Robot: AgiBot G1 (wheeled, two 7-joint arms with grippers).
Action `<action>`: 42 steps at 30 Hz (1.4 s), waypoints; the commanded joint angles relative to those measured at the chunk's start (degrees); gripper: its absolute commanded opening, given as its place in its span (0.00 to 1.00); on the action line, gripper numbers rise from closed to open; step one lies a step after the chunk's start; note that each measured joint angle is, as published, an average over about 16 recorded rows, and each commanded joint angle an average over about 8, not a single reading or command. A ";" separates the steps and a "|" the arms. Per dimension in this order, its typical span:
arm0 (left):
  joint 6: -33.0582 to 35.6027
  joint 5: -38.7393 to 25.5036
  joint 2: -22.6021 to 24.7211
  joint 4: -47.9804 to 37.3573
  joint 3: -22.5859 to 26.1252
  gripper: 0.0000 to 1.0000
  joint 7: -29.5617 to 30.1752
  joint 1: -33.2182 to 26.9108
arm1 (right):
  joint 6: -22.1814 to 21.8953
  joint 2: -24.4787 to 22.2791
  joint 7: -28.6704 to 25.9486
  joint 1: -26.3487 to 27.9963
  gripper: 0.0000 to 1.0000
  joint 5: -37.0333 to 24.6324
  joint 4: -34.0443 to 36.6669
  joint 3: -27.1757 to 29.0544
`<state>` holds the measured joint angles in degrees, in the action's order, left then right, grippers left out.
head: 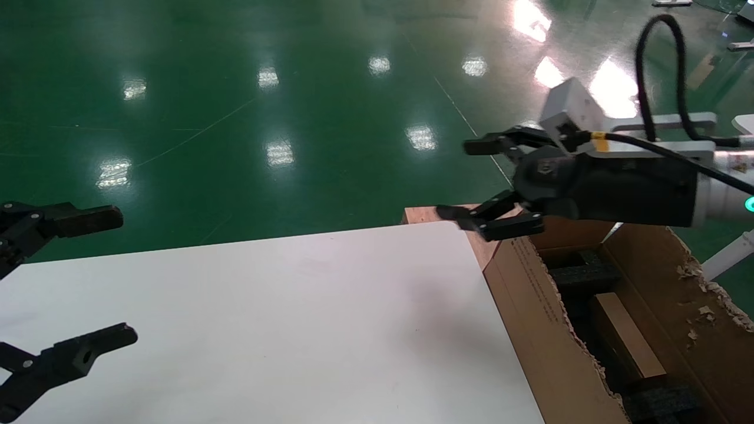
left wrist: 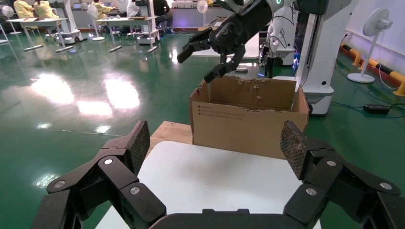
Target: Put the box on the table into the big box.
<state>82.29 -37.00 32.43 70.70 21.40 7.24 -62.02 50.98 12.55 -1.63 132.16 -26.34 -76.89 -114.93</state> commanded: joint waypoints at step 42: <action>0.00 0.00 0.00 0.00 0.00 1.00 0.00 0.00 | 33.74 21.84 -8.85 -68.64 1.00 -15.07 3.22 96.17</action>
<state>82.29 -36.99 32.43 70.70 21.40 7.24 -62.02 84.34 34.15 -10.32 64.26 -41.23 -73.70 -19.83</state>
